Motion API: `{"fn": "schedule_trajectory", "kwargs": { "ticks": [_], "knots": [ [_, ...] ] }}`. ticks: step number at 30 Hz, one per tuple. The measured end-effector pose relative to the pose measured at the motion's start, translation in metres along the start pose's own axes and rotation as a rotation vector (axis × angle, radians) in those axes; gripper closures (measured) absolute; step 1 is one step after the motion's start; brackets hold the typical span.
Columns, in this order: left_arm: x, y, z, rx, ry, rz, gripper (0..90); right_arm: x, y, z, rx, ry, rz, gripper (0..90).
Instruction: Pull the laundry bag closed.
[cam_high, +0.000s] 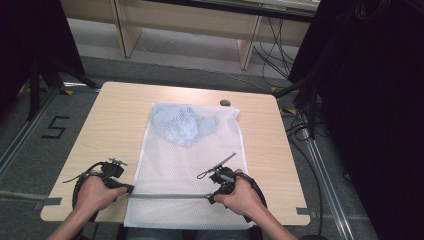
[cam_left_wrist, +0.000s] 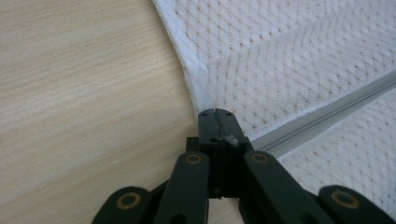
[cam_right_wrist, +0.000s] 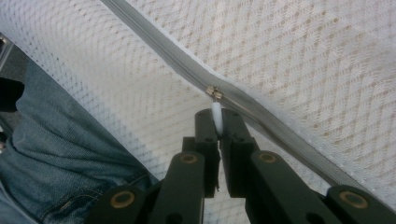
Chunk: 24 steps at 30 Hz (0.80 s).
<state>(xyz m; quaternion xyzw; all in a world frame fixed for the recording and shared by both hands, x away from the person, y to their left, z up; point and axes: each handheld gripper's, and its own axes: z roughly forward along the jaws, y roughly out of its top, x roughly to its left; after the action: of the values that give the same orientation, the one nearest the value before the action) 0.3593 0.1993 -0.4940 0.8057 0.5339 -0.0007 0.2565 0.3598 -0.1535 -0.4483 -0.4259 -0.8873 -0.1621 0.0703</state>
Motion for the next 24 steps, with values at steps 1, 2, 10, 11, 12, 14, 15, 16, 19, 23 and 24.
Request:
{"fn": "schedule_trajectory", "kwargs": {
  "ticks": [1, 2, 10, 11, 12, 14, 15, 16, 19, 23, 24],
  "knots": [
    [0.000, 0.000, 0.000, 0.000, 0.000, 0.000, 89.9, 0.000, -0.001, 0.000, 0.003, -0.007, 0.007, 87.1],
    [0.000, 0.000, 0.000, -0.001, 0.000, 0.001, 89.9, -0.001, -0.001, 0.000, 0.002, -0.005, 0.009, 87.1],
    [0.001, 0.000, 0.000, 0.002, -0.005, 0.001, 89.9, -0.004, -0.003, -0.002, 0.005, -0.010, 0.017, 87.1],
    [0.000, 0.000, 0.000, 0.002, -0.004, -0.001, 89.9, -0.006, -0.005, -0.002, -0.006, -0.014, 0.013, 87.1],
    [0.000, 0.000, 0.000, 0.003, -0.004, 0.001, 89.9, -0.006, -0.005, -0.003, -0.004, -0.005, 0.016, 87.1],
    [0.000, 0.000, 0.000, 0.001, 0.002, 0.000, 89.9, -0.005, -0.005, -0.004, 0.008, -0.013, 0.054, 87.1],
    [0.000, 0.000, 0.000, 0.001, 0.002, 0.000, 89.9, -0.005, -0.005, -0.004, 0.008, -0.013, 0.054, 87.1],
    [0.000, 0.000, 0.000, -0.001, 0.001, 0.001, 89.9, -0.008, -0.007, -0.004, -0.009, -0.007, 0.045, 87.1],
    [0.000, 0.000, 0.000, 0.002, 0.000, 0.001, 89.9, -0.010, -0.008, -0.005, 0.000, -0.008, 0.038, 87.1],
    [0.000, 0.000, 0.000, 0.003, -0.002, 0.001, 89.9, -0.012, -0.010, -0.006, -0.005, -0.014, 0.042, 87.1],
    [0.000, 0.000, 0.000, -0.001, 0.000, 0.000, 89.9, -0.013, -0.011, -0.006, -0.002, -0.013, 0.053, 87.1]
  ]
}}
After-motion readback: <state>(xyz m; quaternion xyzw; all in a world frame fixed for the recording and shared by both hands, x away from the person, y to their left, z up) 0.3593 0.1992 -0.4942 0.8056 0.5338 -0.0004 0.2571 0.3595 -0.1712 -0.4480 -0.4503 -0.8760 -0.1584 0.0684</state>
